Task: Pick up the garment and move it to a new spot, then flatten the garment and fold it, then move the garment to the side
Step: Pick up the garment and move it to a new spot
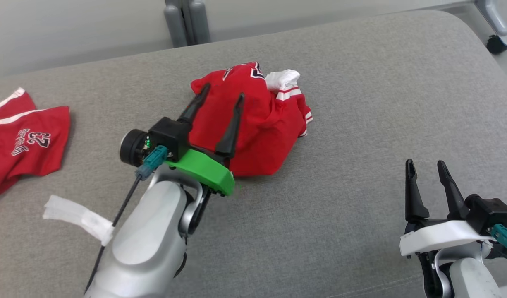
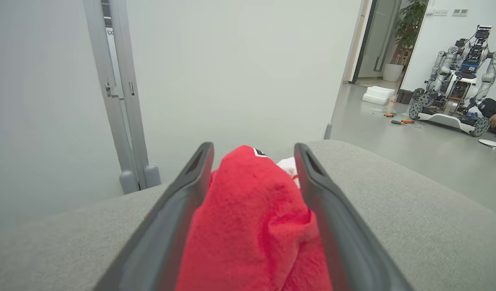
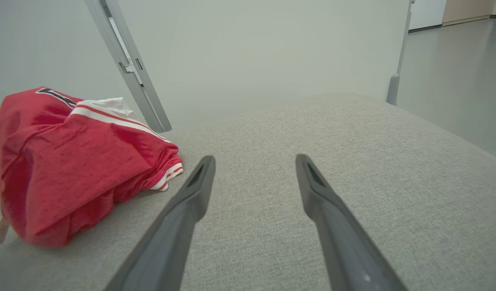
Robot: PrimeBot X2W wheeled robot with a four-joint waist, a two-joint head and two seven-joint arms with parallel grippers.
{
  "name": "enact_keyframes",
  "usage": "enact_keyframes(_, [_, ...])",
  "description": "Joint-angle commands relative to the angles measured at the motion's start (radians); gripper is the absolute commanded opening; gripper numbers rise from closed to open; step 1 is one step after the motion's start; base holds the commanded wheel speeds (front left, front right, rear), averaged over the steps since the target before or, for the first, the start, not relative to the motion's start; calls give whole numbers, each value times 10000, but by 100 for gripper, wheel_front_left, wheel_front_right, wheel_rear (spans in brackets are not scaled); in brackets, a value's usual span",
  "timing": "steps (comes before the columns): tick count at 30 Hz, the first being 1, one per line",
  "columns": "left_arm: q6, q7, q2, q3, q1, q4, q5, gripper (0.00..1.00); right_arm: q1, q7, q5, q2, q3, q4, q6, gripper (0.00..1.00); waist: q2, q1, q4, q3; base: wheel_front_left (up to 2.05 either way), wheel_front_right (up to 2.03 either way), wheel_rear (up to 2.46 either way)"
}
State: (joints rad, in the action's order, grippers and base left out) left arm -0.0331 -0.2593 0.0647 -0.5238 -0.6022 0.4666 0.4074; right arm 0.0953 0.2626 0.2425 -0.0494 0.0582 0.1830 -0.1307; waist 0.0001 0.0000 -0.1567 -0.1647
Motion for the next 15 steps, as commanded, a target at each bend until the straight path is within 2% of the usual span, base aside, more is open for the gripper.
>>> enact_keyframes(1, [115,-54,243,194,324,-147,-40,100,-168,34,-69,-18,6,-42,-1,100,-1,0,609,513,0,0,0])
enact_keyframes(7, [458,-48,833,1205,1186,-1351,-339,100,-274,34,-93,-21,-79,-170,-1,100,-1,0,1174,814,0,0,0])
enact_keyframes(15, [578,-51,1446,2531,2839,-2275,-670,100,-375,34,-180,-19,-151,-184,-1,100,-1,0,1665,1175,0,0,0])
